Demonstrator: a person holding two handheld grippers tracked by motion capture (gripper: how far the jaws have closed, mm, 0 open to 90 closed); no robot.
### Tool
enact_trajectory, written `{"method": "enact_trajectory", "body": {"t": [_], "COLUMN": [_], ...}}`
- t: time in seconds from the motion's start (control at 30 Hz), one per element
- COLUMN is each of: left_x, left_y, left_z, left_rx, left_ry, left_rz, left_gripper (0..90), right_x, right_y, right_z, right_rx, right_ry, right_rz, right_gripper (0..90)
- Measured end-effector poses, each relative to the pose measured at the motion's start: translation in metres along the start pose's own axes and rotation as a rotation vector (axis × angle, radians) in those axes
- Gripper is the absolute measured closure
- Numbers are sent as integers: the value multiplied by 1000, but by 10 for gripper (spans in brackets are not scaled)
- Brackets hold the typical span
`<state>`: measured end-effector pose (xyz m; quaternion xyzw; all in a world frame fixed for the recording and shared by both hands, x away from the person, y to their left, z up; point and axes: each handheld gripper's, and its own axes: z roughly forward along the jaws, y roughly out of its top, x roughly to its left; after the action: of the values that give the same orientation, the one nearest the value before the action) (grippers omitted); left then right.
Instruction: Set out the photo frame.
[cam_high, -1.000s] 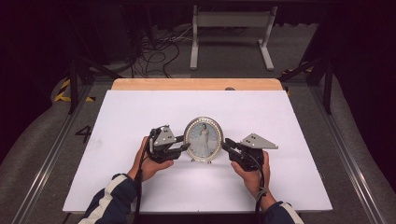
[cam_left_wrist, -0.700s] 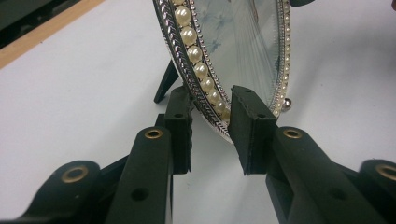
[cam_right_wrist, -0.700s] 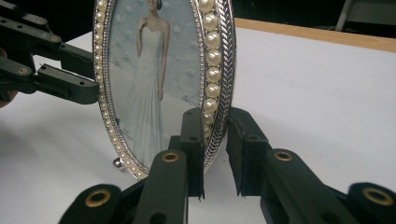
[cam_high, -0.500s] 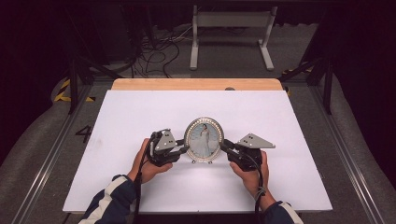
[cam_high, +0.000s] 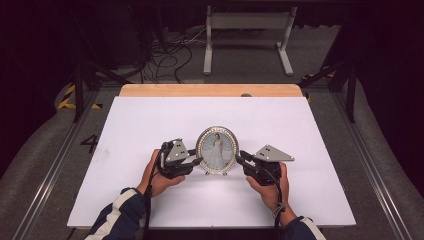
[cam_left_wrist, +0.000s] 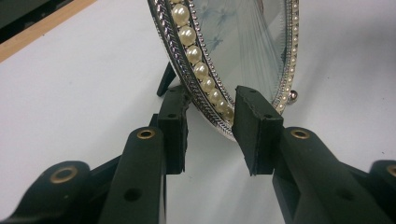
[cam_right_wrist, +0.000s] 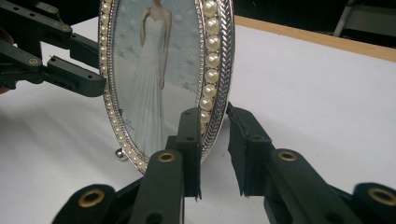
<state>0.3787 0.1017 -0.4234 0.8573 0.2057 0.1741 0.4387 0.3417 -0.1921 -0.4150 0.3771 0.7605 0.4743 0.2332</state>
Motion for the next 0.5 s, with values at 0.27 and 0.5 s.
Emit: {"method": "enact_trajectory", "body": {"t": [0.27, 0.5], "left_x": [0, -4], "left_y": [0, 1], "left_z": [-5, -6], "left_rx": [-18, 0], "left_ry": [4, 17], "left_rz": [8, 56], "left_gripper": [633, 565], "right_x": [-1, -3], "right_y": [2, 7], "right_z": [-3, -9], "right_rx": [11, 24], "right_ry": [-25, -4], "right_rz": [-50, -101], "right_gripper": [730, 674]}}
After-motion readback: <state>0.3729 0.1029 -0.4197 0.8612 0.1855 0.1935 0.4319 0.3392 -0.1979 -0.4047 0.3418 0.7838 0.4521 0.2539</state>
